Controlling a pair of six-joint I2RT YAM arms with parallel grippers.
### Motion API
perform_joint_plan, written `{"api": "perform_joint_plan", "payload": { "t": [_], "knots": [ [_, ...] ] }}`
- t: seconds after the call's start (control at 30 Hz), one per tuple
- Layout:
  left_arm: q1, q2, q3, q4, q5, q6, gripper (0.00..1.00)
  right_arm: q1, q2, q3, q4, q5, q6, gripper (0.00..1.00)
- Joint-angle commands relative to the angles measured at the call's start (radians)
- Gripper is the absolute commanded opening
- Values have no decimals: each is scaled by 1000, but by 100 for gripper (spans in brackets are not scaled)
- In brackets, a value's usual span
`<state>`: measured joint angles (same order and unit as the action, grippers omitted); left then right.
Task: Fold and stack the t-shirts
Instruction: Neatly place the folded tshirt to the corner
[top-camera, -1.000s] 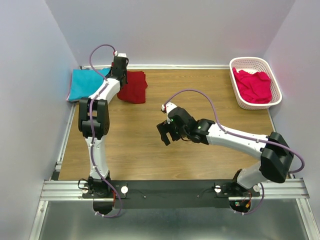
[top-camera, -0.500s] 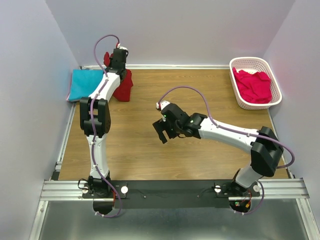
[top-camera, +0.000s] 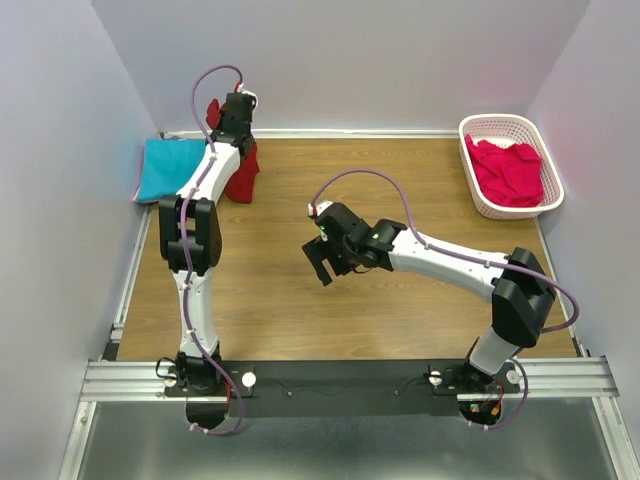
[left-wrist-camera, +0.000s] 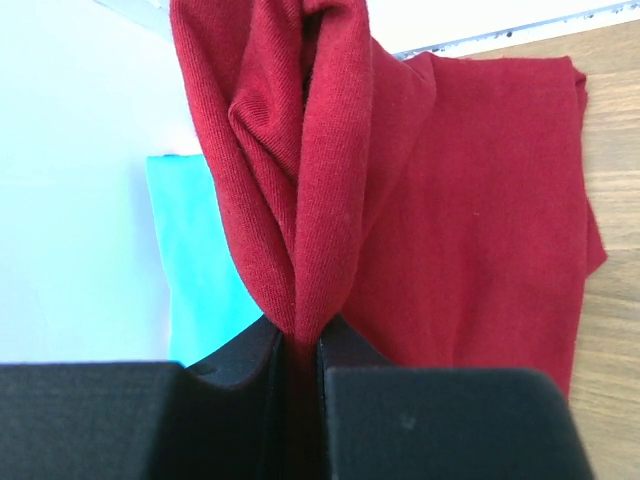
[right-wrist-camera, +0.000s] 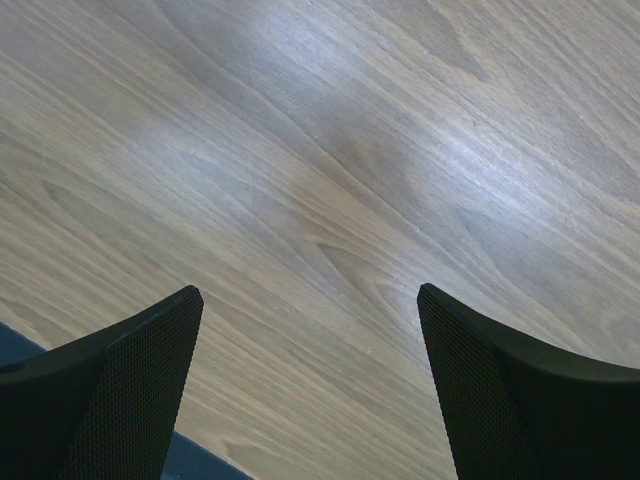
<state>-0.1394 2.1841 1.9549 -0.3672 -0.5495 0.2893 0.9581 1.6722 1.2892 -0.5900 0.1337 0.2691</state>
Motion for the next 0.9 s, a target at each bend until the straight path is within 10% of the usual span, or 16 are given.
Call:
{"api": "perform_joint_plan", "payload": {
  "t": [0.0,0.87],
  "knots": [
    [0,-67,68,-30,2,11,0,-2,4,27,-41,1,15,95],
    [21,-90,191,-142,-50,33,0,-2,14,22,-54,-39,24,95]
  ]
}}
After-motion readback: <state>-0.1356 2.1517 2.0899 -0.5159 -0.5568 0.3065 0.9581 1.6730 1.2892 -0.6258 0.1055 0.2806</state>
